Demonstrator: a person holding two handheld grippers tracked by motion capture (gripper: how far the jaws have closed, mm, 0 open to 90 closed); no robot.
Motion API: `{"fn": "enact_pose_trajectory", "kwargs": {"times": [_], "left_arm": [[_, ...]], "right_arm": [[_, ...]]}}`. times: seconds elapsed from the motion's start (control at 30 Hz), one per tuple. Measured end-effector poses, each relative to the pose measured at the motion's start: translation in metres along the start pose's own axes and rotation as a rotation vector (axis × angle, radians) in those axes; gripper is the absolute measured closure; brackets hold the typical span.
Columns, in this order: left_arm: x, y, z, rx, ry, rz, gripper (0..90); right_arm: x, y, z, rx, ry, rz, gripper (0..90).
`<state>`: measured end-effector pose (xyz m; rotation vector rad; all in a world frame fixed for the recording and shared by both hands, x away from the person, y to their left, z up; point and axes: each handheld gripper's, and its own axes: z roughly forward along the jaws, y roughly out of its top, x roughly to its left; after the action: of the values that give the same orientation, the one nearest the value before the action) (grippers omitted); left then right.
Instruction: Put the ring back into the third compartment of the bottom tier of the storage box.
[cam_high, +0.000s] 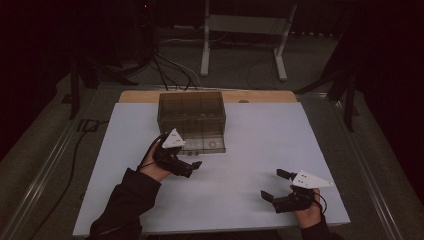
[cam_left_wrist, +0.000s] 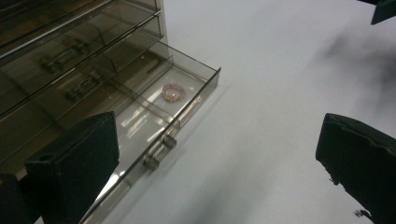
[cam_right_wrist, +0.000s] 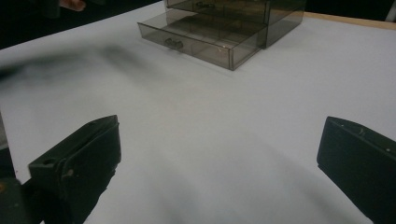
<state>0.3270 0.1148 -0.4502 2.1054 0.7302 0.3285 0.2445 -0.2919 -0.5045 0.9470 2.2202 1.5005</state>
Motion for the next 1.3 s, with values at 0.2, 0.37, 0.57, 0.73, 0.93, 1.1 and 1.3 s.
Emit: {"fn": "enact_pose_trajectory", "kwargs": {"times": [0.2,0.37,0.57,0.73,0.93,1.1,1.3], "left_arm": [[0.0,-0.015,-0.014,-0.001,0.021,-0.02,0.5],[0.002,-0.028,-0.022,-0.004,0.04,-0.044,0.5],[0.007,-0.047,-0.035,-0.012,0.076,-0.081,0.5],[0.009,-0.062,-0.044,-0.019,0.102,-0.131,0.5],[0.008,-0.073,-0.053,-0.033,0.123,-0.176,0.5],[0.009,-0.081,-0.056,-0.043,0.135,-0.191,0.5],[0.011,-0.096,-0.059,-0.045,0.152,-0.223,0.6]], "right_arm": [[0.0,0.0,0.0,-0.001,-0.001,-0.004,0.0],[0.001,0.0,0.001,0.003,-0.003,-0.006,0.0],[0.001,0.0,0.0,0.003,-0.003,-0.003,0.0],[0.001,0.0,0.001,0.01,-0.004,-0.006,0.0],[0.0,0.0,0.001,0.004,-0.007,-0.003,0.0],[0.0,0.0,0.001,0.006,-0.009,-0.007,0.0],[0.0,0.0,0.0,0.004,-0.009,-0.004,0.0]]}}
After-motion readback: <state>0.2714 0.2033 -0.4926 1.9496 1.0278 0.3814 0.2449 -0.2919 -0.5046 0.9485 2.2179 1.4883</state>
